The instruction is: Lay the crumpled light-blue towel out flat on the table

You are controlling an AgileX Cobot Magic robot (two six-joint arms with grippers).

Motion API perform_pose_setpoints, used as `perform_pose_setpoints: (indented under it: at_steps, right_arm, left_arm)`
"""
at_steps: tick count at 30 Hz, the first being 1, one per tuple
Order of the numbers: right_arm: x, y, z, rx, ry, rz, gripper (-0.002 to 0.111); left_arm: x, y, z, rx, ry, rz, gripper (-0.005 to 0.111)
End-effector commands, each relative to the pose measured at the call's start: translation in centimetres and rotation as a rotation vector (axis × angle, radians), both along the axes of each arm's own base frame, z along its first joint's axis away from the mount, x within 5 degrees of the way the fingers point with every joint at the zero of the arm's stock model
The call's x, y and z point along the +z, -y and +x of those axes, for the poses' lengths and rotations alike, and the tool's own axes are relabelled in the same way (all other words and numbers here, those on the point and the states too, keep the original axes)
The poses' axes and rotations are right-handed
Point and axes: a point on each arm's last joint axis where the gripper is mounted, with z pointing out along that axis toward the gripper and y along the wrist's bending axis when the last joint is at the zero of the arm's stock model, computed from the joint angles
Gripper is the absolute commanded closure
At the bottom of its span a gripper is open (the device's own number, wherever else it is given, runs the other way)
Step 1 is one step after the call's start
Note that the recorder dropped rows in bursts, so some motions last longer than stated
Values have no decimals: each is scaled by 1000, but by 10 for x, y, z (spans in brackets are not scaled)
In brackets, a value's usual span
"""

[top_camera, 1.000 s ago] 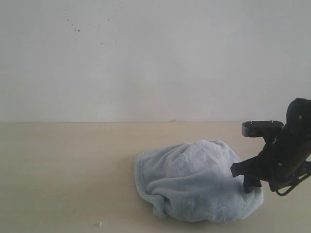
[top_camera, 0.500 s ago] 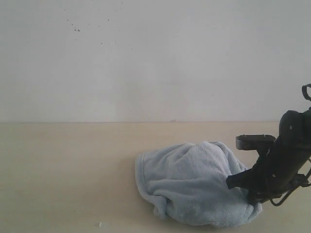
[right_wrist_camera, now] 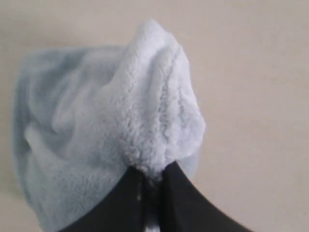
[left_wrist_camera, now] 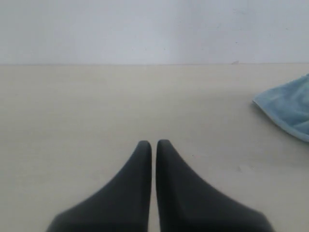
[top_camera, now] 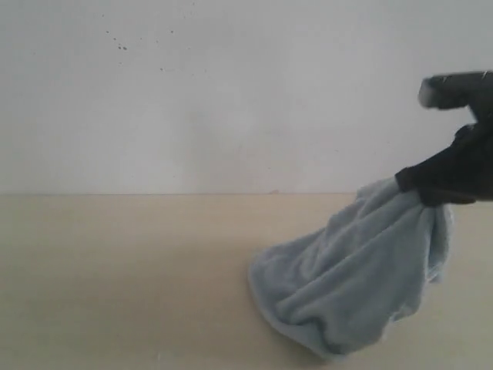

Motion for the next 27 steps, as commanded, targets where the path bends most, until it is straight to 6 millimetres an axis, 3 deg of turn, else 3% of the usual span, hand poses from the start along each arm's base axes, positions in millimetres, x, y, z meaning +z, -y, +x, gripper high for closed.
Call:
perform_pose_setpoints:
  at_steps: [1, 6, 9, 19, 27]
  right_arm:
    - [49, 7, -43, 43, 128, -13, 107]
    - [73, 11, -85, 97, 126, -13, 107]
    - [82, 9, -100, 131, 148, 34, 107]
    - [78, 0, -112, 209, 32, 110, 107]
    - [78, -23, -122, 344, 16, 135, 107]
  left_arm:
    - [-1, 0, 0, -5, -4, -5, 103]
    - [-1, 0, 0, -5, -4, -5, 103]
    - [-1, 0, 0, -5, -4, -5, 103]
    - [-1, 0, 0, -5, -4, -5, 103]
    - [-1, 0, 0, -5, -4, -5, 103]
